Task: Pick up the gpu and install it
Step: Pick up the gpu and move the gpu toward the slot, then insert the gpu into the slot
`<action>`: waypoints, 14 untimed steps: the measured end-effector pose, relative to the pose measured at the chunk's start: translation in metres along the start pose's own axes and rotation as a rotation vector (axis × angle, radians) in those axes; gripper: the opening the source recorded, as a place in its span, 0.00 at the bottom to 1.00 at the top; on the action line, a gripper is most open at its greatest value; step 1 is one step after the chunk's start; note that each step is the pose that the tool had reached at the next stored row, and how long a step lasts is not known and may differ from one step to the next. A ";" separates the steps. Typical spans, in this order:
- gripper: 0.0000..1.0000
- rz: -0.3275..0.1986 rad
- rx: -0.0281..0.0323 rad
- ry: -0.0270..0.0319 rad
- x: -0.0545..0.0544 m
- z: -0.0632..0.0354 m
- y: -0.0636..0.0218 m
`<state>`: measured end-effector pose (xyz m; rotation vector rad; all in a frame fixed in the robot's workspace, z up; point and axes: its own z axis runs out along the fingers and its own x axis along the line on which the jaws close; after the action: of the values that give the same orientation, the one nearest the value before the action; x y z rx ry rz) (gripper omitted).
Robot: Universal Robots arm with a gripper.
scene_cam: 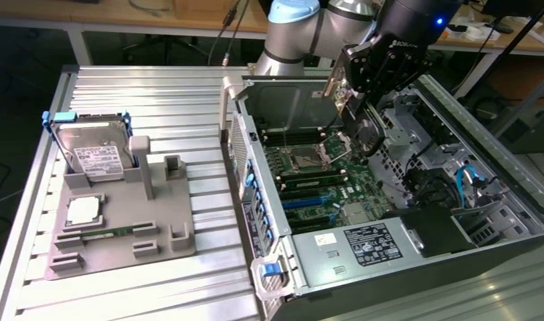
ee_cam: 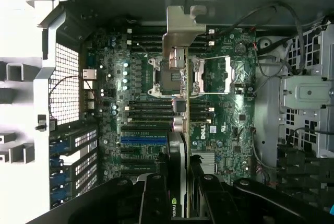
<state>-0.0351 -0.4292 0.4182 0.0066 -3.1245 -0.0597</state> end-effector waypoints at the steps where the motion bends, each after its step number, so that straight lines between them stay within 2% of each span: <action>1: 0.27 0.000 0.0000 0.0000 0.000 0.0000 0.0000; 14: 0.27 -0.006 0.0001 0.0002 0.000 0.0000 0.0000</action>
<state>-0.0351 -0.4292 0.4182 0.0153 -3.1243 -0.0596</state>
